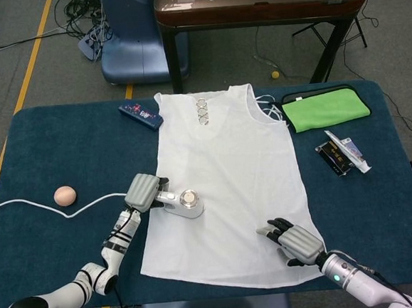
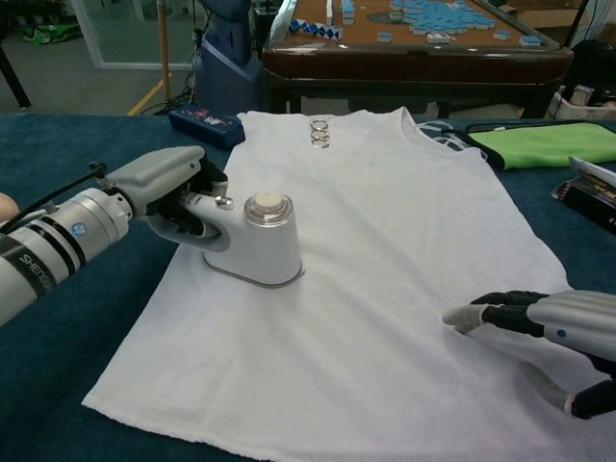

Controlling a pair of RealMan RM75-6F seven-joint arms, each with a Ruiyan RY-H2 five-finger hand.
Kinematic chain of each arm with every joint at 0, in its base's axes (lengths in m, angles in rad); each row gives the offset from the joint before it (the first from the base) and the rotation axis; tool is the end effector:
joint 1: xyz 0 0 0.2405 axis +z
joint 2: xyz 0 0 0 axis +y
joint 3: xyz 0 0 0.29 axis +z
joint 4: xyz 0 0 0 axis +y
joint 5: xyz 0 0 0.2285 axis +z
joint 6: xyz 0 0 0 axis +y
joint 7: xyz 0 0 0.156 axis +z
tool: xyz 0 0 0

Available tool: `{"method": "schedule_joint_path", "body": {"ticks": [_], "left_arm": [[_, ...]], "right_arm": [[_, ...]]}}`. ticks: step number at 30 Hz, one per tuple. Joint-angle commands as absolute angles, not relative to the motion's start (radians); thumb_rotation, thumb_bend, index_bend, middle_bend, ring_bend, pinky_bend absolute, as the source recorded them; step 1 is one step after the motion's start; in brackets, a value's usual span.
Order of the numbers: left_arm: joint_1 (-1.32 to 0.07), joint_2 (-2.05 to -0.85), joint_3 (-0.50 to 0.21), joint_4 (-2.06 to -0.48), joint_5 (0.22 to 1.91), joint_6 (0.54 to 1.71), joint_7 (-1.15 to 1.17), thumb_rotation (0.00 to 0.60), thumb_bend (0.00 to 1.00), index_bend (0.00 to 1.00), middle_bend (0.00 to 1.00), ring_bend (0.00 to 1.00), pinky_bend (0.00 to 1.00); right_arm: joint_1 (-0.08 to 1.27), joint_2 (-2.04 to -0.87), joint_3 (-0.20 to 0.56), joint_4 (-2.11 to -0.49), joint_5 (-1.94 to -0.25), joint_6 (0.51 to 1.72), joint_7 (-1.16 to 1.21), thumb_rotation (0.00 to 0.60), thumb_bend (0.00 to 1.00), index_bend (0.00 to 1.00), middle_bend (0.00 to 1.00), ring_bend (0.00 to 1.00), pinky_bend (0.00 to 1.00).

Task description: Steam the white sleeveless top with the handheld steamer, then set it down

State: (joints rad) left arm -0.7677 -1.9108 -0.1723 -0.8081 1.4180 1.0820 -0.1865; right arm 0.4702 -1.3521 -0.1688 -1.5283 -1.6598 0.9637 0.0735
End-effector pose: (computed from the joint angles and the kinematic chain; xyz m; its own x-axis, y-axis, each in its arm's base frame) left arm -0.1885 0.4168 -0.0980 0.2722 0.1319 0.9532 0.8912 -0.4081 -0.1980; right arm -0.2861 -0.2267 -0.0228 0.4666 -0.5511 0.6918 -0.8545 -0.4828 0.1918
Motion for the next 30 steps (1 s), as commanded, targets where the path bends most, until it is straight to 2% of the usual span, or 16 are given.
{"method": "schedule_joint_path", "body": {"ticks": [1, 16, 24, 30], "left_arm": [[-0.755, -1.895, -0.164, -0.794, 1.422, 1.089, -0.199, 0.6, 0.18, 0.87, 0.78, 0.68, 0.68], [-0.704, -1.832, -0.141, -0.755, 1.445, 1.152, -0.236, 0.6, 0.18, 0.87, 0.78, 0.68, 0.68], [-0.711, -1.78, -0.18, -0.869, 1.425, 1.161, -0.226, 0.6, 0.18, 0.87, 0.78, 0.68, 0.68], [-0.746, -1.791, -0.21, -0.952, 1.41, 1.143, -0.179, 0.6, 0.18, 0.87, 0.78, 0.68, 0.68]], "right_arm": [[0.471, -1.351, -0.169, -1.531, -1.657, 0.962, 0.069, 0.6, 0.71, 0.04, 0.15, 0.02, 0.0], [0.474, -1.349, -0.167, -1.547, -1.65, 0.963, 0.048, 0.6, 0.71, 0.04, 0.15, 0.02, 0.0], [0.475, -1.349, -0.17, -1.539, -1.654, 0.966, 0.061, 0.6, 0.71, 0.04, 0.15, 0.02, 0.0], [0.476, -1.347, -0.172, -1.531, -1.659, 0.973, 0.077, 0.6, 0.71, 0.04, 0.15, 0.02, 0.0]]}}
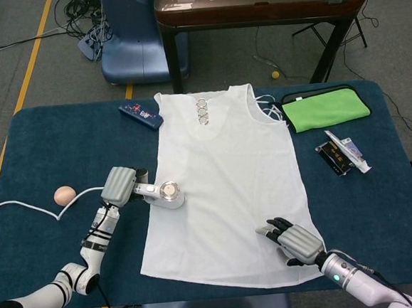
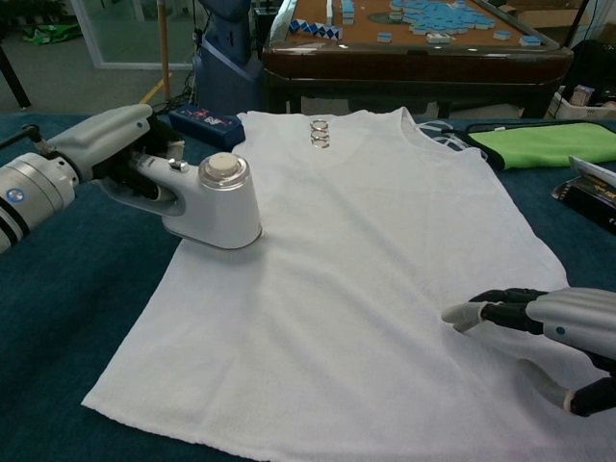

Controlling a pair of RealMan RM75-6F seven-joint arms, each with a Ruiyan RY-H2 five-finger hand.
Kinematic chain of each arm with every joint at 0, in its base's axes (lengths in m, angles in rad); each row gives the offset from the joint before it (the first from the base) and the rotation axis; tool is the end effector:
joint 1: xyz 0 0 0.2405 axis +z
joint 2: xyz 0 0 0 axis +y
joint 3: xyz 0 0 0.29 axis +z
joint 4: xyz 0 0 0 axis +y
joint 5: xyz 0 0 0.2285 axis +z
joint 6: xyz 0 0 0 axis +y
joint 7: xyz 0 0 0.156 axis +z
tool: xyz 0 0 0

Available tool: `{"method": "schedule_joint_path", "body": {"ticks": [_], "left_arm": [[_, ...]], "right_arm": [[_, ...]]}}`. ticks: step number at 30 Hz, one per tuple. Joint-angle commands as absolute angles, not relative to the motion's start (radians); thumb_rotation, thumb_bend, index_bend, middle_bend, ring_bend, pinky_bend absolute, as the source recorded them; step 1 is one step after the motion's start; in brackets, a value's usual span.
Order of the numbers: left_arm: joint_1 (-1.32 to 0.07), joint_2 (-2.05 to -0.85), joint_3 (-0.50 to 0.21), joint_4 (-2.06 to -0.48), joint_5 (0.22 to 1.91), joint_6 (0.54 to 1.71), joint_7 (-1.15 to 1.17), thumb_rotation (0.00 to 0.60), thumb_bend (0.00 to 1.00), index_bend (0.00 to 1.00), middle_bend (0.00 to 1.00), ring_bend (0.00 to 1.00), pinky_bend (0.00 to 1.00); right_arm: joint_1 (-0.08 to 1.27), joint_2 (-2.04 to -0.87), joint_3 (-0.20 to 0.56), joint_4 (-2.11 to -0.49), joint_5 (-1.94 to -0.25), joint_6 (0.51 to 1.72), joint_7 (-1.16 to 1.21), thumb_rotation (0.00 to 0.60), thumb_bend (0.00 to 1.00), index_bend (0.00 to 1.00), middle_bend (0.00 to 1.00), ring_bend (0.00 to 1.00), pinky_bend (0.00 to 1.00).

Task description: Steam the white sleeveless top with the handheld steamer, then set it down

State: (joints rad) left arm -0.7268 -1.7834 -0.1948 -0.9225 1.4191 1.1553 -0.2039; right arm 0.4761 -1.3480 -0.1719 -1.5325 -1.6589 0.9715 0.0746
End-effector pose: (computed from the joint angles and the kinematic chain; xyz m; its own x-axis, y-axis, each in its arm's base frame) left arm -0.2032 0.4227 -0.0451 0.2208 0.0508 0.9740 0.9020 -0.3905 -0.1842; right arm -0.2845 -0.2280 -0.0210 0.4668 -0.5462 0.6955 -0.8528 -0.4861 0.1906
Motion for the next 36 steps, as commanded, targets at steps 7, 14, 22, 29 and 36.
{"method": "schedule_joint_path", "body": {"ticks": [7, 14, 22, 29, 36], "left_arm": [[-0.795, -1.852, -0.22, -0.954, 1.404, 1.103, -0.122, 0.6, 0.18, 0.87, 0.78, 0.68, 0.68], [-0.835, -1.927, -0.216, -0.869, 1.404, 1.067, -0.097, 0.6, 0.18, 0.87, 0.78, 0.67, 0.68], [-0.852, -1.966, -0.227, -0.766, 1.386, 1.043, -0.125, 0.6, 0.18, 0.87, 0.78, 0.67, 0.68], [-0.85, -1.97, -0.231, -0.713, 1.374, 1.036, -0.148, 0.6, 0.18, 0.87, 0.78, 0.67, 0.68], [-0.83, -1.942, -0.227, -0.707, 1.371, 1.047, -0.168, 0.6, 0.18, 0.87, 0.78, 0.67, 0.68]], "right_arm": [[0.473, -1.345, -0.173, -1.525, -1.656, 0.978, 0.088, 0.6, 0.71, 0.04, 0.15, 0.02, 0.0], [0.472, -1.344, -0.176, -1.525, -1.652, 0.973, 0.082, 0.6, 0.71, 0.04, 0.15, 0.02, 0.0], [0.471, -1.354, -0.174, -1.519, -1.648, 0.972, 0.084, 0.6, 0.7, 0.04, 0.15, 0.02, 0.0], [0.473, -1.366, -0.174, -1.507, -1.643, 0.962, 0.089, 0.6, 0.69, 0.04, 0.15, 0.02, 0.0], [0.472, -1.368, -0.176, -1.508, -1.654, 0.972, 0.094, 0.6, 0.67, 0.0, 0.13, 0.02, 0.0]]}}
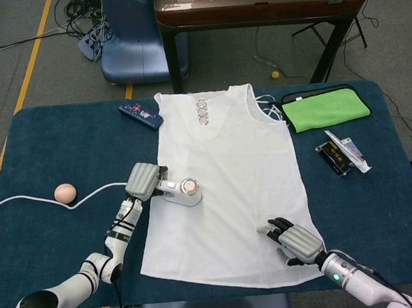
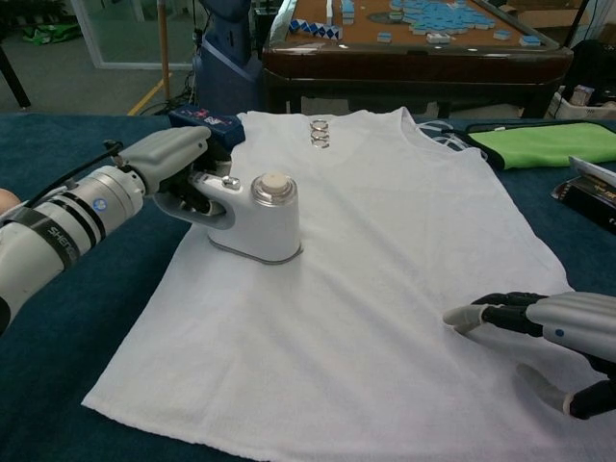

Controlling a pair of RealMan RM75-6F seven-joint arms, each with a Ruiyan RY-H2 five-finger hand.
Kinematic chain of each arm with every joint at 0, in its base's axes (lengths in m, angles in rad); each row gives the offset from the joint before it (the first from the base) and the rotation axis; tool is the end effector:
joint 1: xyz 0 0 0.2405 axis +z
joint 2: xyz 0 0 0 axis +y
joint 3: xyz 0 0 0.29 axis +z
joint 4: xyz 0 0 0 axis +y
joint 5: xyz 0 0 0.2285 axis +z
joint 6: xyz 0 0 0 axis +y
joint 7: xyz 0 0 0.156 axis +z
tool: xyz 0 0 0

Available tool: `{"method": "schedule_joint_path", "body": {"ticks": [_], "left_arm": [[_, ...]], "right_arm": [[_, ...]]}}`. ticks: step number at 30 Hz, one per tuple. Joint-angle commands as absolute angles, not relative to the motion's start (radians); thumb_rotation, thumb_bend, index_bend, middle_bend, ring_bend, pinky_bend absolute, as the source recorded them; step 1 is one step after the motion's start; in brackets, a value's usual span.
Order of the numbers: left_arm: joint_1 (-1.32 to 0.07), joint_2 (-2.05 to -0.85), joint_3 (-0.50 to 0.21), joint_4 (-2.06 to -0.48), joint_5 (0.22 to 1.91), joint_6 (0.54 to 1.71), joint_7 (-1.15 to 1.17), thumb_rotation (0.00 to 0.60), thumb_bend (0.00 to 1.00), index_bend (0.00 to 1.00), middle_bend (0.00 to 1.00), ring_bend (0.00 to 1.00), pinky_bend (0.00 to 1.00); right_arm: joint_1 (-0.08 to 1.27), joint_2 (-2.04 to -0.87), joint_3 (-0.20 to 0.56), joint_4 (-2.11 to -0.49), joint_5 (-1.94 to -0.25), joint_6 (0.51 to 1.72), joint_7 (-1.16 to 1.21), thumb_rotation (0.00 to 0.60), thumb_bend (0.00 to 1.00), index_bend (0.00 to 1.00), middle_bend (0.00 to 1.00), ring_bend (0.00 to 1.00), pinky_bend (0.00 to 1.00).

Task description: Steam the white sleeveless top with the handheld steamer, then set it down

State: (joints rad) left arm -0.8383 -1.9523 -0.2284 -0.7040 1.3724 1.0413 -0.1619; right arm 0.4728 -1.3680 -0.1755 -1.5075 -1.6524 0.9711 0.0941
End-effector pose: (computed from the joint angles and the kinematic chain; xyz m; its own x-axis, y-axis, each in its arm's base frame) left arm -0.1745 0.4467 -0.0949 0.2984 0.0810 0.9510 0.8923 -0.3774 -0.2478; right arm -0.2888 -0.2276 -0.0264 0.4513 -0.5585 0.6960 -0.8635 -0.4701 0.1826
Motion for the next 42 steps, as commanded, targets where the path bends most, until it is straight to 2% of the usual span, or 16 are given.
{"method": "schedule_joint_path", "body": {"ticks": [1, 19, 25, 32, 42], "left_arm": [[-0.825, -1.936, -0.225, -0.707, 1.371, 1.051, -0.17, 0.6, 0.18, 0.87, 0.78, 0.67, 0.68], [-0.755, -1.851, -0.225, -0.689, 1.34, 1.069, -0.193, 0.6, 0.18, 0.87, 0.78, 0.67, 0.67], [-0.705, -1.787, -0.234, -0.759, 1.335, 1.129, -0.242, 0.6, 0.18, 0.87, 0.78, 0.67, 0.67], [-0.658, -1.736, -0.228, -0.794, 1.325, 1.145, -0.263, 0.6, 0.18, 0.87, 0.78, 0.67, 0.67], [-0.684, -1.781, -0.232, -0.7, 1.314, 1.09, -0.262, 0.6, 0.18, 0.85, 0.76, 0.65, 0.66]], "right_arm": [[0.473, -1.368, -0.177, -1.508, -1.655, 0.973, 0.093, 0.6, 0.67, 0.0, 0.13, 0.02, 0.0], [0.469, -1.36, -0.18, -1.53, -1.667, 0.991, 0.076, 0.6, 0.67, 0.0, 0.13, 0.02, 0.0], [0.459, -1.327, -0.173, -1.561, -1.706, 1.063, 0.074, 0.6, 0.67, 0.0, 0.13, 0.02, 0.0], [0.443, -1.257, -0.147, -1.613, -1.744, 1.172, 0.063, 0.6, 0.67, 0.0, 0.13, 0.02, 0.0], [0.421, -1.207, -0.126, -1.652, -1.738, 1.221, 0.041, 0.6, 0.67, 0.0, 0.13, 0.02, 0.0]]}}
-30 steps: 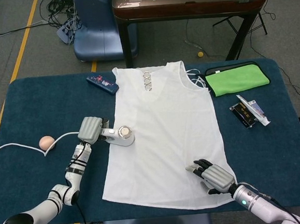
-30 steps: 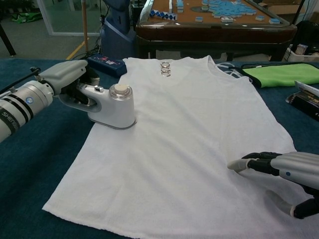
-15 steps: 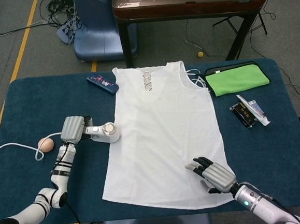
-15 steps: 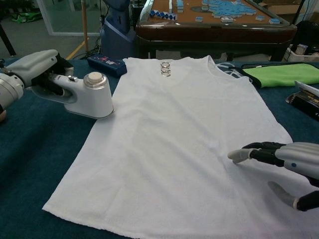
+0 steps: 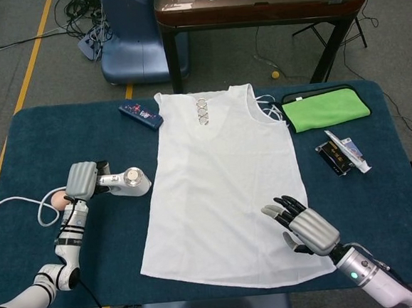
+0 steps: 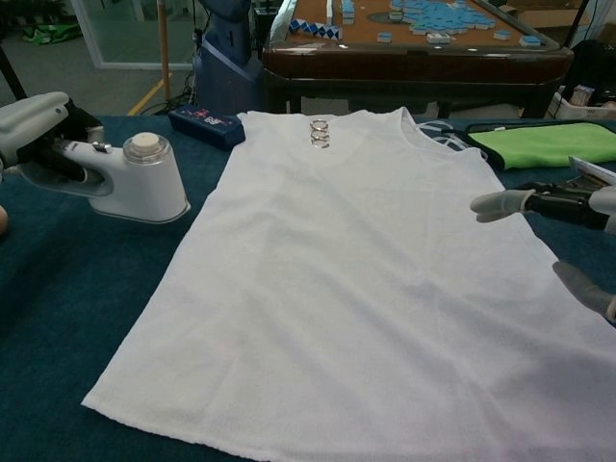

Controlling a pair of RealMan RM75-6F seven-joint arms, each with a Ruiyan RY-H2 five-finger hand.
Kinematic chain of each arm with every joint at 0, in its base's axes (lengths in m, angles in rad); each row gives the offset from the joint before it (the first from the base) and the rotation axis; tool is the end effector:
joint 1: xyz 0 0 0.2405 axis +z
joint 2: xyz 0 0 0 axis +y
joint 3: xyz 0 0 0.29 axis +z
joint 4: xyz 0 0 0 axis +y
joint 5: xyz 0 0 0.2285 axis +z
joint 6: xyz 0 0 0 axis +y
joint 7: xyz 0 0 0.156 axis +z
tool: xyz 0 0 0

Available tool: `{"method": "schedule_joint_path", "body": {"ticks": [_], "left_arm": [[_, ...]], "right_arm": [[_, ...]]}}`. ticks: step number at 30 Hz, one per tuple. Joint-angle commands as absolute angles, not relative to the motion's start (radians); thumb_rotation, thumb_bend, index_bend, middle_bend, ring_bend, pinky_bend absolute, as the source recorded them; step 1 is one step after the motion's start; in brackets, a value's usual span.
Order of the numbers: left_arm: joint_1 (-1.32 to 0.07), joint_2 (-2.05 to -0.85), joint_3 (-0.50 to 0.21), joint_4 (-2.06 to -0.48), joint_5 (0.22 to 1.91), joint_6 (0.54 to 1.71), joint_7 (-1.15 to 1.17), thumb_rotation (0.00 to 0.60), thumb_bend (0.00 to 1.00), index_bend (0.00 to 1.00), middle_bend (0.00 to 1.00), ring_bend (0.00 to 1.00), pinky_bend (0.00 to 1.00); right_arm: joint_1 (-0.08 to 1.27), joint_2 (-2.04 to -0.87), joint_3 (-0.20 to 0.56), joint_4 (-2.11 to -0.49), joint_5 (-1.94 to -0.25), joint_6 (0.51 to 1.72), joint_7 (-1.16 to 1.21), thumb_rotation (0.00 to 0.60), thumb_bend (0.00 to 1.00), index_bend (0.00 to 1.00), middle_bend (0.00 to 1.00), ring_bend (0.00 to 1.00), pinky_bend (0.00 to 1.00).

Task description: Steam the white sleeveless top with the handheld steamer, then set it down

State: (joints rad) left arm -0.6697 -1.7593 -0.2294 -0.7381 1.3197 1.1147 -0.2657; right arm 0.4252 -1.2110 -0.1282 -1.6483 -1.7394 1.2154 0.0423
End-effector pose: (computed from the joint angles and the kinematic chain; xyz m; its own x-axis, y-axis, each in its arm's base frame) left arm -0.2837 0.4437 0.0042 0.2635 -0.0246 0.9644 0.9500 -0.1669 -0.2638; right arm -0.2585 -0.2347 0.0491 0.4279 -0.3183 0.8459 -0.8234 -0.5233 0.2195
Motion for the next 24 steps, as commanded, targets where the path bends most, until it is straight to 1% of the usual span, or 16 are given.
{"method": "schedule_joint_path", "body": {"ticks": [1, 10, 13, 16, 18, 19, 21, 24], "left_arm": [[-0.688, -1.791, -0.232, -0.681, 1.312, 1.083, -0.263, 0.6, 0.18, 0.84, 0.76, 0.65, 0.66], [-0.705, -1.844, -0.225, -0.563, 1.318, 1.059, -0.276, 0.6, 0.18, 0.79, 0.66, 0.59, 0.63], [-0.706, -1.847, -0.224, -0.548, 1.318, 1.052, -0.278, 0.6, 0.18, 0.73, 0.6, 0.54, 0.61], [-0.704, -1.843, -0.222, -0.551, 1.318, 1.046, -0.275, 0.6, 0.18, 0.58, 0.46, 0.42, 0.56], [-0.702, -1.837, -0.223, -0.561, 1.315, 1.042, -0.279, 0.6, 0.18, 0.44, 0.36, 0.31, 0.49], [-0.701, -1.835, -0.226, -0.566, 1.312, 1.04, -0.281, 0.6, 0.18, 0.41, 0.34, 0.29, 0.47], [-0.698, -1.826, -0.23, -0.579, 1.307, 1.038, -0.283, 0.6, 0.18, 0.3, 0.26, 0.2, 0.4], [-0.694, -1.813, -0.234, -0.597, 1.299, 1.029, -0.267, 0.6, 0.18, 0.18, 0.15, 0.11, 0.33]], "right_arm": [[0.417, -1.203, -0.125, -1.654, -1.738, 1.228, 0.04, 0.6, 0.67, 0.0, 0.13, 0.02, 0.0], [0.398, -1.183, -0.119, -1.657, -1.735, 1.251, 0.047, 0.6, 0.67, 0.0, 0.13, 0.02, 0.0], [0.396, -1.183, -0.118, -1.655, -1.739, 1.252, 0.051, 0.6, 0.66, 0.0, 0.13, 0.02, 0.0], [0.394, -1.184, -0.116, -1.652, -1.743, 1.255, 0.057, 0.6, 0.66, 0.0, 0.13, 0.02, 0.0], [0.394, -1.184, -0.114, -1.651, -1.745, 1.256, 0.059, 0.6, 0.66, 0.0, 0.13, 0.02, 0.0], [0.394, -1.185, -0.113, -1.65, -1.745, 1.257, 0.061, 0.6, 0.66, 0.0, 0.13, 0.02, 0.0], [0.393, -1.185, -0.111, -1.648, -1.747, 1.257, 0.065, 0.6, 0.66, 0.0, 0.13, 0.02, 0.0], [0.392, -1.186, -0.11, -1.645, -1.749, 1.258, 0.069, 0.6, 0.66, 0.0, 0.13, 0.02, 0.0]]}}
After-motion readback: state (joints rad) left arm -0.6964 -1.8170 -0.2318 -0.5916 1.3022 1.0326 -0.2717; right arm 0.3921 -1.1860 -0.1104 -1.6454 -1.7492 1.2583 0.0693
